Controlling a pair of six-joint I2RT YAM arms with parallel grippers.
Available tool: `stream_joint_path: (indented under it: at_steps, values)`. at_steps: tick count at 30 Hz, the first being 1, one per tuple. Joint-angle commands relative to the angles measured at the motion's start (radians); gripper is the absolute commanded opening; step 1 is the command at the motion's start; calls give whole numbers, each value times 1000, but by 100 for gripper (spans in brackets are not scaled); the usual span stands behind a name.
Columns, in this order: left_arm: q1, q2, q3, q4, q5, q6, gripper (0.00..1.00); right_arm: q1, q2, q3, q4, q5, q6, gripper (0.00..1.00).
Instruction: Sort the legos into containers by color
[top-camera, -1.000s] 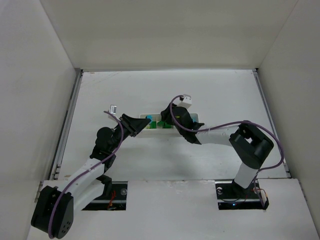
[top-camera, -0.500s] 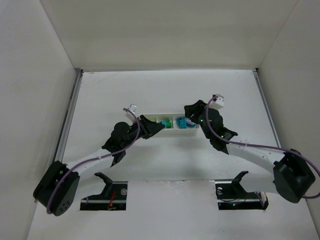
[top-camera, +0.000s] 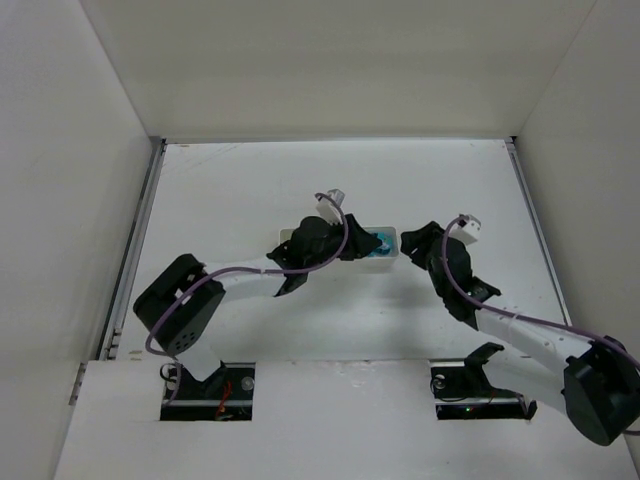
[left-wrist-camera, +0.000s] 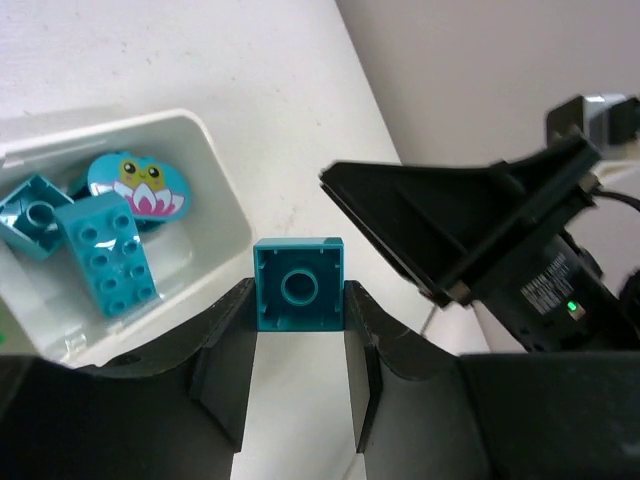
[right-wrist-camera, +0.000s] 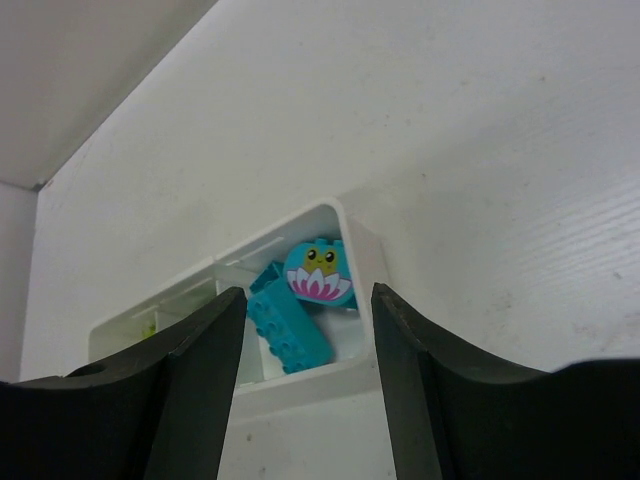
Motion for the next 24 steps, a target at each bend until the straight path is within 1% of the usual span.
stream_joint_path:
  at_steps: [1, 5, 12, 18, 22, 24]
  values:
    - [-17, 67, 97, -47, -57, 71, 22, -25, -55, -29, 2, 4, 25, 60]
    - [-46, 136, 190, -121, -102, 117, 24, -31, -101, -50, 0, -10, 25, 60]
    - [-85, 193, 307, -248, -217, 219, 29, -43, -130, -73, 8, -40, 31, 60]
    - [-102, 213, 348, -322, -284, 275, 39, -60, -186, -92, -3, -48, 35, 61]
    - [-103, 204, 356, -337, -303, 308, 48, -75, -203, -96, -6, -60, 35, 61]
    - [-103, 196, 358, -340, -300, 319, 51, -75, -206, -98, -4, -62, 35, 61]
